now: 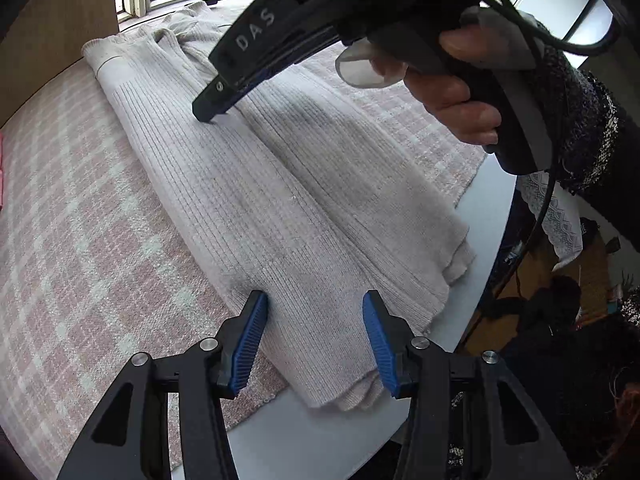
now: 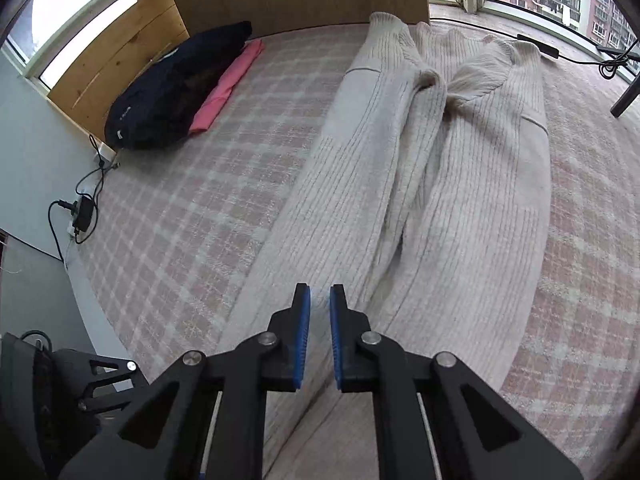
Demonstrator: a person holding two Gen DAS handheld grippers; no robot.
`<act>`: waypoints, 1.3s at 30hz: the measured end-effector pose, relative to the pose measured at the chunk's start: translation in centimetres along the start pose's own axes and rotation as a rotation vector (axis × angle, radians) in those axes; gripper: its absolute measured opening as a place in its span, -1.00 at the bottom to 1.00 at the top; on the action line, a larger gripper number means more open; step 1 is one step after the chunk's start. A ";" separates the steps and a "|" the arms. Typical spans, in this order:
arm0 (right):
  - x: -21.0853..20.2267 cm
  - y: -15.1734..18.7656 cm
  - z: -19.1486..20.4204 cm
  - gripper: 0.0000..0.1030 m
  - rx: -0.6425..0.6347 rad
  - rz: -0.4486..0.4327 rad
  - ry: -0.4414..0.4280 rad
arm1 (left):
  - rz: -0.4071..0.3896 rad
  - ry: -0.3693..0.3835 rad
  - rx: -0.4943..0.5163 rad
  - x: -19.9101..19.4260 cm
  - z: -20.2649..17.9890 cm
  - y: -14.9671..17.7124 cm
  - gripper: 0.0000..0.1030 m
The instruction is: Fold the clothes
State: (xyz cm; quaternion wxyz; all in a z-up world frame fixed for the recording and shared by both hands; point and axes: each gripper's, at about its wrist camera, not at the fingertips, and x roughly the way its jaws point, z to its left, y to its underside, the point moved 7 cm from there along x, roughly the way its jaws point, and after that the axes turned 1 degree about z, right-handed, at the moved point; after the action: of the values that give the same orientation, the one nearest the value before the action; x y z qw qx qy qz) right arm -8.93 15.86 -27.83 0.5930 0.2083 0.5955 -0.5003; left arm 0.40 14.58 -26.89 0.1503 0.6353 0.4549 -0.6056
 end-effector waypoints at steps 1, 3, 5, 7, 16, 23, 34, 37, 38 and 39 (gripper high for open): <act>-0.9 0.7 -0.7 -0.83 0.037 -0.018 -0.007 | 0.011 -0.010 -0.004 -0.4 0.1 0.2 -0.10; -3.5 2.6 -2.5 -0.73 0.142 -0.057 -0.017 | 0.016 -0.008 -0.036 -1.2 0.5 0.8 -0.09; -6.2 5.6 -4.6 -0.47 0.233 -0.100 0.019 | 0.027 0.007 -0.069 -1.1 0.6 1.5 -0.06; -6.8 9.6 -5.1 -0.38 0.299 -0.076 0.004 | 0.038 0.022 -0.103 -1.1 0.8 2.2 -0.06; -5.2 16.8 -3.3 -0.38 0.377 0.010 0.010 | 0.103 -0.004 -0.083 0.1 -0.8 3.0 -0.01; -4.3 16.1 -1.8 -0.38 0.283 0.010 0.067 | 0.091 -0.004 -0.100 -0.3 -0.2 3.0 -0.33; -7.6 12.1 -3.0 -0.84 0.533 -0.112 -0.327 | -0.060 0.263 -0.200 -4.5 0.9 -0.5 -0.78; -10.7 8.0 -3.5 -0.84 0.548 -0.200 -0.409 | -0.156 0.291 -0.191 -8.0 2.1 -4.1 -0.78; -11.8 6.1 -3.9 -0.84 0.544 -0.231 -0.428 | -0.188 0.290 -0.176 -9.2 2.7 -5.7 -0.78; -12.9 4.2 -4.3 -0.84 0.539 -0.262 -0.447 | -0.220 0.285 -0.165 -10.6 3.6 -7.3 -0.78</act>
State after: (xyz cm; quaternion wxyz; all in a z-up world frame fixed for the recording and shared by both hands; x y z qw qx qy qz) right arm -4.83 25.63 -18.39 0.5631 0.1648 0.3198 -0.7440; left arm -5.86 11.70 -15.40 0.0687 0.6465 0.5864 -0.4831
